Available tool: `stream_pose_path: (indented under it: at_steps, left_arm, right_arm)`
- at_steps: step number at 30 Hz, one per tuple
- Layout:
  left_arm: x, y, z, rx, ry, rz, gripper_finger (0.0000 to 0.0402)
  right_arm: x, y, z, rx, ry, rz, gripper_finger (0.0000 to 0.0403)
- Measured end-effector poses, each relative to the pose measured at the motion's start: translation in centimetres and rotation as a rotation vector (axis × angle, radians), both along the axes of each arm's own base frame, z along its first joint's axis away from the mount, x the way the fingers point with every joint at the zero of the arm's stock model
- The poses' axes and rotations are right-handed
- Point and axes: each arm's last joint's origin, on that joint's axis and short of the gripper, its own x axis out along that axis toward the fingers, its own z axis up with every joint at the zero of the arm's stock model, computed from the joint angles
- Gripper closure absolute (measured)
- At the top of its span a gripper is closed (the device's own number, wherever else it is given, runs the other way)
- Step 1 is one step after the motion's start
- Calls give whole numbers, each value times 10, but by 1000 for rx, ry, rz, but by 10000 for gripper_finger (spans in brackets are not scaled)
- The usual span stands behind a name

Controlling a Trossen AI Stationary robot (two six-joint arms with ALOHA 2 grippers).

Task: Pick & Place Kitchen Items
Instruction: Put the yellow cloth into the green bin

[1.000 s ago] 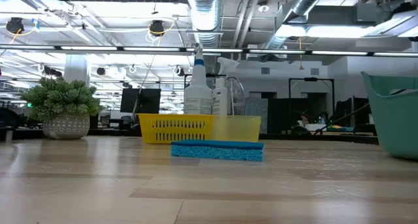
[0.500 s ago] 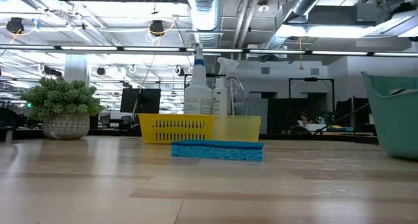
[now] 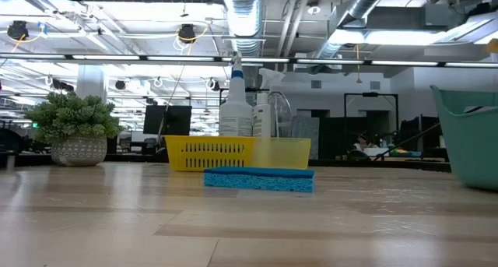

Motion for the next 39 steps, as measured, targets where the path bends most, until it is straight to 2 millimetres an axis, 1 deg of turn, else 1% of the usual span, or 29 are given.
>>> stream_pose_path:
  at_steps: [6, 10, 16, 20, 26, 31, 35, 39]
  left_arm:
    - [0, 0, 0, 0, 0, 0, 280]
    - [0, 0, 0, 0, 0, 0, 280]
    - [0, 0, 0, 0, 0, 0, 280]
    - [0, 0, 0, 0, 0, 0, 280]
    - [0, 0, 0, 0, 0, 0, 280]
    - [0, 0, 0, 0, 0, 0, 280]
    - [0, 0, 0, 0, 0, 0, 280]
    - [0, 0, 0, 0, 0, 1, 280]
  right_arm:
    - [6, -3, 0, 9, -6, 23, 401]
    - [5, -6, 0, -18, -3, 16, 388]
    - [-1, -10, 2, -82, 18, -61, 351]
    - [-3, -9, 4, -108, 3, -57, 320]
    - [0, -6, 14, -131, -77, -45, 267]
    - [-1, -4, 15, -140, -91, -35, 228]
    - [-4, -2, 15, -144, -86, -23, 214]
    - [-10, 1, 15, -146, -78, -60, 219]
